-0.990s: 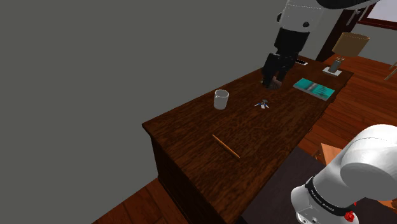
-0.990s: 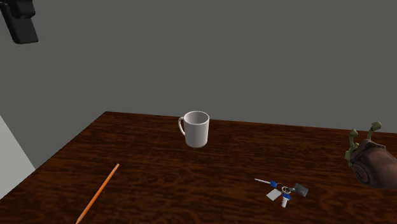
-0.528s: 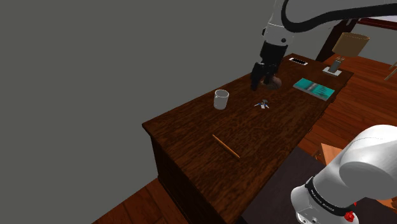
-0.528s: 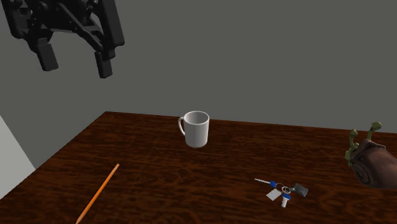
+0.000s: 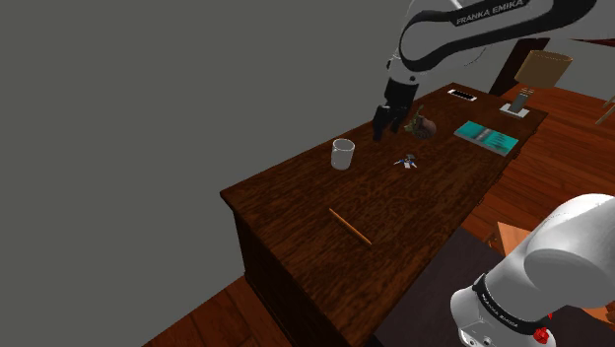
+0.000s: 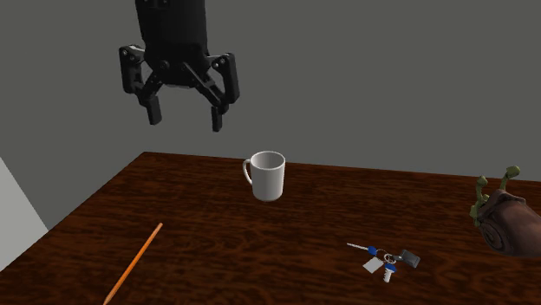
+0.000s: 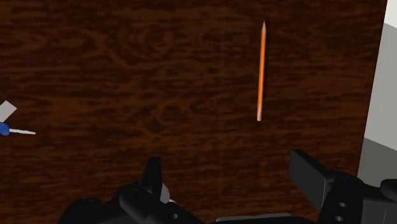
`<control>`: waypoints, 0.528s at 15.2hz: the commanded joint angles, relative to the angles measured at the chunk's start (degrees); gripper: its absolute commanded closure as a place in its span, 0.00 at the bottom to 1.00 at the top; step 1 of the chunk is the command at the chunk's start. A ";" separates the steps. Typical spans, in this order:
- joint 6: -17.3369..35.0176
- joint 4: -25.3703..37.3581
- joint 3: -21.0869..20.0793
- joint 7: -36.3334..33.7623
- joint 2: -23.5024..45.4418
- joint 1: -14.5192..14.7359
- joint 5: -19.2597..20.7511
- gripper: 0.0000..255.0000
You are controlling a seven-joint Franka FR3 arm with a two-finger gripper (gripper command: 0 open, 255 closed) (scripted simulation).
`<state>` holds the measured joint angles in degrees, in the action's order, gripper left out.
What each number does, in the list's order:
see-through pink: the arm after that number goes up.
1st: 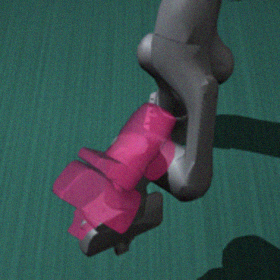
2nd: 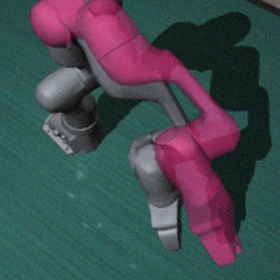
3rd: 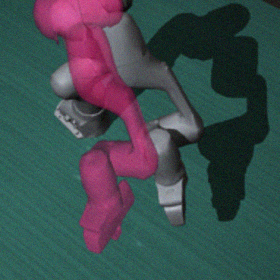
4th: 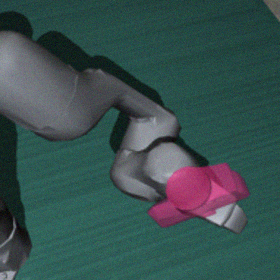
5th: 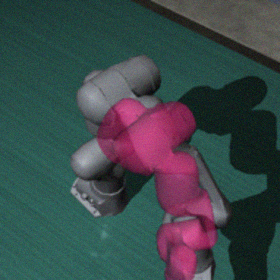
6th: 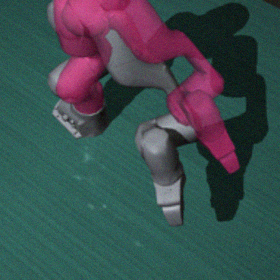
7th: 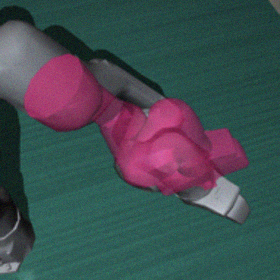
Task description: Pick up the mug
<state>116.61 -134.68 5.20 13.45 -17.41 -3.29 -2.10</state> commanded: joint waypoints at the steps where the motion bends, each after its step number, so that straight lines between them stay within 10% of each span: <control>1: 2.85 1.48 0.77 1.75 4.13 -0.13 -0.21 0.00; 8: 9.63 10.09 2.92 8.38 19.21 -1.06 -2.40 0.00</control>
<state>125.58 -125.98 7.74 20.59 -0.20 -4.04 -4.14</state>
